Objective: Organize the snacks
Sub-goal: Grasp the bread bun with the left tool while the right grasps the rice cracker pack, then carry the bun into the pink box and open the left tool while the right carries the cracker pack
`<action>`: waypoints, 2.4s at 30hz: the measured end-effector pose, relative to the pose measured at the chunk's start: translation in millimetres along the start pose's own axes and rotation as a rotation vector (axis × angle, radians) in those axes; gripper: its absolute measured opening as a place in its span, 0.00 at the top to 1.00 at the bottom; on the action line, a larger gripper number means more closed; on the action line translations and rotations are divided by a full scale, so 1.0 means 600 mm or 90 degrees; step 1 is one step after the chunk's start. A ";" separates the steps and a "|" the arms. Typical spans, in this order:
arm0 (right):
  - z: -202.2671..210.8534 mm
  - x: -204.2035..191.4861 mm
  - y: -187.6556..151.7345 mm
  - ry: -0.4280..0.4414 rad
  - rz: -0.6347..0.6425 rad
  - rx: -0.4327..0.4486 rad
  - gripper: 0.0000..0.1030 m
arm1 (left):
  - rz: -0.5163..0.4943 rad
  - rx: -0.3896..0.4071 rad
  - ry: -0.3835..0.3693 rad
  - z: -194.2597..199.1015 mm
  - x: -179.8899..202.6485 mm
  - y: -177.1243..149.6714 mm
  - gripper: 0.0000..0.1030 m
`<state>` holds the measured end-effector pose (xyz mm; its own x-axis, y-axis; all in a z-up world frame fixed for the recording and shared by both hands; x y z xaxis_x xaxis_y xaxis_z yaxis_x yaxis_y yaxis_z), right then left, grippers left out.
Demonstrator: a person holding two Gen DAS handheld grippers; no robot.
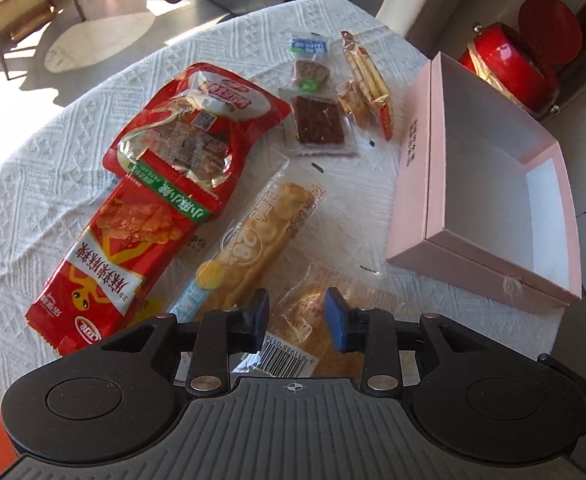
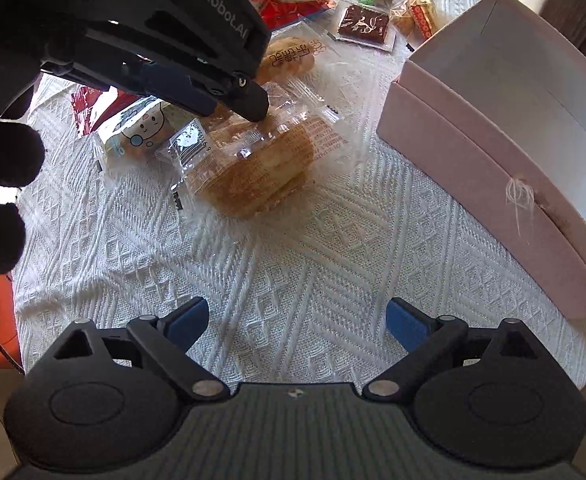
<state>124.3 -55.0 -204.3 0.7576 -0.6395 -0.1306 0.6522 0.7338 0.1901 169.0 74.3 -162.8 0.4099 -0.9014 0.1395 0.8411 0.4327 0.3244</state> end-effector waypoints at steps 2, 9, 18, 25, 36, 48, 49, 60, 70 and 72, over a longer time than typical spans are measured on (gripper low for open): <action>0.015 0.024 0.005 0.002 0.003 0.012 0.07 | -0.031 -0.003 0.029 0.004 -0.008 -0.002 0.66; 0.105 0.049 0.112 0.095 0.019 0.078 0.33 | 0.006 -0.050 0.057 0.023 -0.069 -0.054 0.77; 0.056 0.121 0.428 0.014 -0.029 0.171 0.44 | 0.124 0.010 -0.055 0.082 -0.029 -0.033 0.76; -0.057 0.094 0.462 -0.020 0.029 0.071 0.70 | 0.120 0.022 -0.066 0.072 -0.010 -0.031 0.76; 0.035 -0.026 0.265 0.246 -0.018 -0.015 0.87 | 0.115 0.008 -0.032 0.078 -0.030 -0.055 0.76; 0.100 0.098 0.229 0.044 -0.041 0.103 0.45 | -0.116 0.007 0.113 0.026 0.033 -0.043 0.41; 0.100 0.096 0.243 0.031 -0.024 0.122 0.39 | -0.101 -0.002 0.120 0.028 0.015 -0.050 0.30; -0.020 0.070 0.428 -0.041 0.076 0.105 0.33 | -0.046 -0.021 0.010 0.031 -0.045 -0.083 0.30; -0.011 -0.010 0.304 0.148 -0.010 -0.026 0.59 | 0.036 -0.022 0.001 0.066 -0.099 -0.137 0.46; -0.002 -0.027 0.258 0.190 -0.037 -0.051 0.60 | 0.062 -0.026 -0.005 0.078 -0.117 -0.155 0.46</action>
<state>213.2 69.1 -174.0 0.6850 -0.5944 -0.4212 0.6858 0.7212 0.0974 45.5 96.3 -158.9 0.4876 -0.8551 0.1760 0.8112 0.5183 0.2708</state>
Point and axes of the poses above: each gripper's, at about its wrist camera, not at the fingertips, and z roughly against the way its jaws point, x to its right, y to its top, the point moved 10 cm from there along -z, roughly the way its jaws point, and after that the axes turned 5 degrees about -z, right-handed, at the moved point
